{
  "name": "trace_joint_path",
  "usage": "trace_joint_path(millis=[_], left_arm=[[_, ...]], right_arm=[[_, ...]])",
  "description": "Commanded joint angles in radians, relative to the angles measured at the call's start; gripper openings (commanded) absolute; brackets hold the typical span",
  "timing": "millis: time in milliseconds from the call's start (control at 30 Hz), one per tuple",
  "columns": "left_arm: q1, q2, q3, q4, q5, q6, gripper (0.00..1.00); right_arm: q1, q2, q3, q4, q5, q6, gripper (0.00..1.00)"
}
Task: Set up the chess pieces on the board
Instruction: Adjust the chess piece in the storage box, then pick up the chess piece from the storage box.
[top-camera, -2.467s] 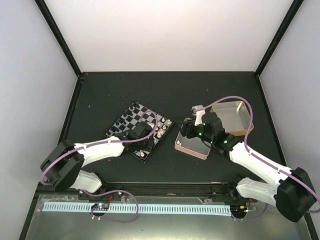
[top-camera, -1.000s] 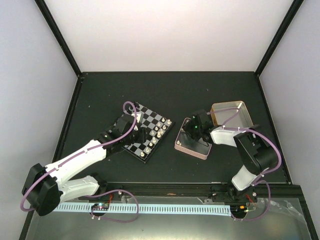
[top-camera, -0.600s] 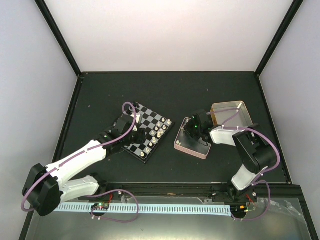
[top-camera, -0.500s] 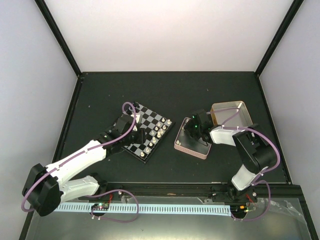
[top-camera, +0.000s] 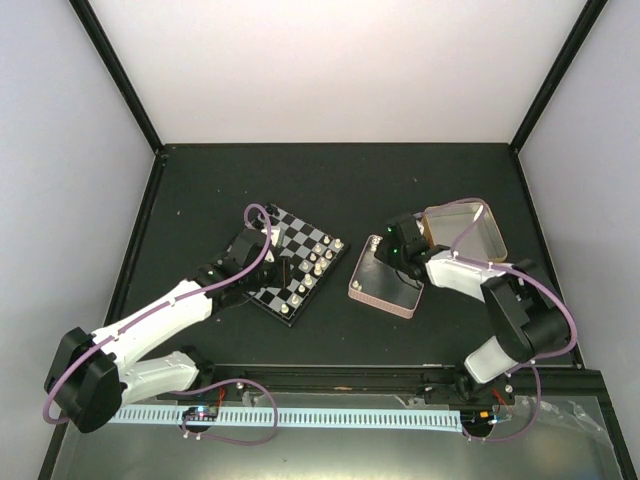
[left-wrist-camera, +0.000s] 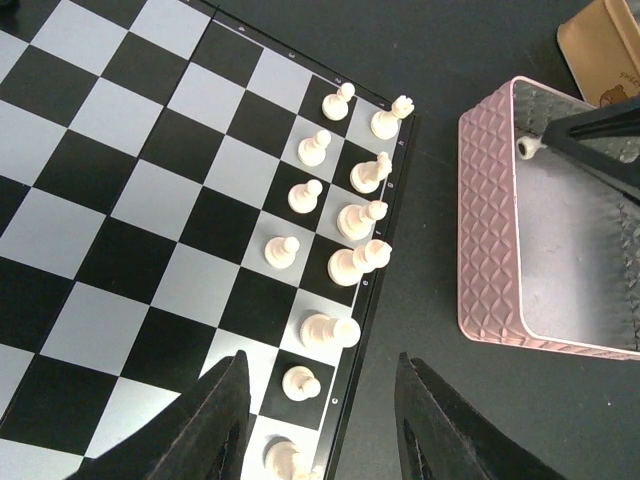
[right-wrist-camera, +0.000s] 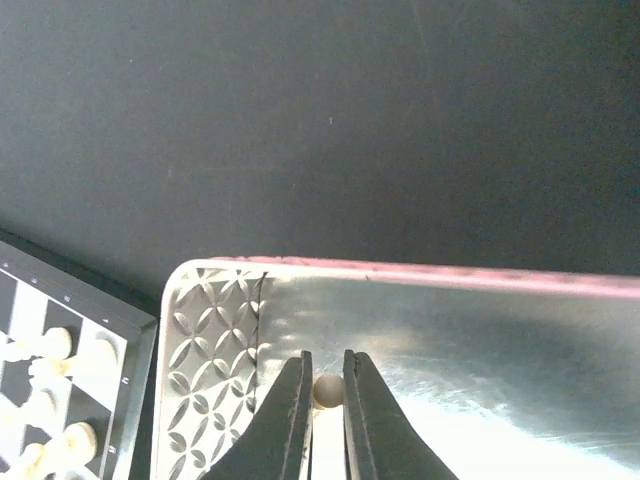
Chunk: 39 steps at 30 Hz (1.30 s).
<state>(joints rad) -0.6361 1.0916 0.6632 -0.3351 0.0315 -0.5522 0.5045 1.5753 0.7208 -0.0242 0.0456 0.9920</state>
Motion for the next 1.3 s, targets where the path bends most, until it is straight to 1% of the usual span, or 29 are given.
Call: trace_joint_path(millis=[0,200,500,633,700,867,967,1133,1200,1267], left_arm=[[0.008,-0.013,-0.002,0.025,0.018,-0.003,0.41],[0.009,-0.006,-0.002,0.03,0.022,-0.002,0.41],[0.014,-0.007,-0.008,0.03,0.025,-0.002,0.41],[0.016,-0.005,-0.008,0.034,0.028,-0.002,0.41],[0.017,-0.005,-0.009,0.033,0.029,-0.003,0.41],[0.019,-0.007,-0.008,0.033,0.031,-0.002,0.42],[0.019,-0.01,-0.01,0.03,0.031,-0.001,0.41],[0.022,-0.013,-0.011,0.03,0.031,0.0,0.41],[0.022,-0.015,-0.011,0.027,0.031,0.0,0.41],[0.022,-0.016,-0.011,0.028,0.031,0.001,0.41]], right_arm=[[0.014,-0.048,0.07,-0.128,0.152,-0.17,0.05],[0.049,0.004,0.142,-0.283,0.266,-0.279,0.06],[0.136,0.109,0.227,-0.446,0.383,-0.36,0.06],[0.172,0.155,0.273,-0.503,0.438,-0.37,0.07],[0.182,0.162,0.286,-0.513,0.454,-0.371,0.08],[0.183,0.147,0.288,-0.498,0.423,-0.373,0.22],[0.182,0.144,0.286,-0.482,0.386,-0.371,0.28],[0.183,0.15,0.285,-0.458,0.35,-0.355,0.3],[0.182,0.152,0.284,-0.451,0.343,-0.348,0.3],[0.18,0.152,0.284,-0.444,0.347,-0.344,0.27]])
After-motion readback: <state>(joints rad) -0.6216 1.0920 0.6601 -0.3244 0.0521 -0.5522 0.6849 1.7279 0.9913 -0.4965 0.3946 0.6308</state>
